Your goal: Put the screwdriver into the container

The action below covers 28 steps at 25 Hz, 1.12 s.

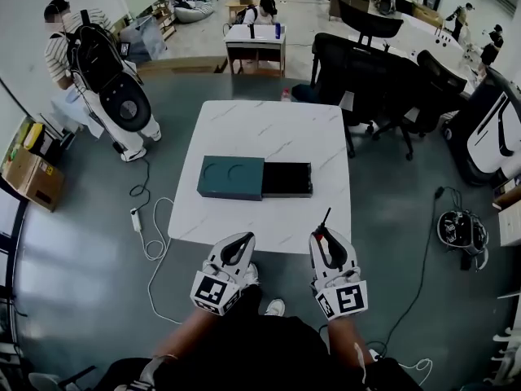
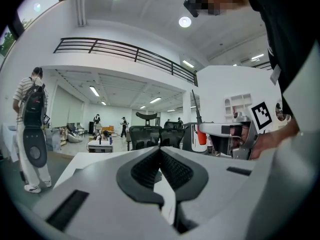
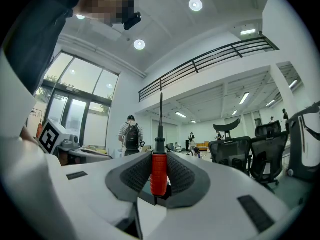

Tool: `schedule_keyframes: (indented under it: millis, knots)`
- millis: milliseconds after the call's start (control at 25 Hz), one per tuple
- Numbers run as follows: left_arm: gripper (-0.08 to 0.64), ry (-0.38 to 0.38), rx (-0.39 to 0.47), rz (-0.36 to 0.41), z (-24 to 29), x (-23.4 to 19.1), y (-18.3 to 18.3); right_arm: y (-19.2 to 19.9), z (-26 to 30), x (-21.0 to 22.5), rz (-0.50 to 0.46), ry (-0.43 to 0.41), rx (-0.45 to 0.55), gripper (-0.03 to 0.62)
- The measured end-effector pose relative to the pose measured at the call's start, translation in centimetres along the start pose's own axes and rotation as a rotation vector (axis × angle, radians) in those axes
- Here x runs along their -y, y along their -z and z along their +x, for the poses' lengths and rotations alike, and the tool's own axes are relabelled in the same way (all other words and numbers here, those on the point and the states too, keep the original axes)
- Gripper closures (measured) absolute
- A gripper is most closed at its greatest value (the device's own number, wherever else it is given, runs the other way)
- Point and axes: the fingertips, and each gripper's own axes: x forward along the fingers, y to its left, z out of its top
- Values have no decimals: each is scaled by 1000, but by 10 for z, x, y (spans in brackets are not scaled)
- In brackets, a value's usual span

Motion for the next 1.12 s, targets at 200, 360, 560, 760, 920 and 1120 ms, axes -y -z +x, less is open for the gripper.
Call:
schedule_keyframes:
  millis: [200, 360, 560, 760, 920, 1120]
  knots:
    - [555, 16, 22, -3, 28, -26, -6, 0, 33, 11, 11, 3, -8, 486]
    - [554, 23, 30, -20, 47, -50, -11, -2, 62, 22, 25, 16, -1, 486]
    - [554, 22, 38, -16, 63, -80, -15, 4, 96, 25, 6, 16, -15, 486]
    - [555, 39, 48, -9, 76, -105, -20, 11, 126, 28, -7, 27, -33, 486]
    - [555, 43, 54, -16, 84, -127, -19, 12, 147, 27, -42, 54, -35, 486]
    - [555, 59, 57, -47, 93, -146, -16, 17, 165, 30, -57, 69, -48, 486]
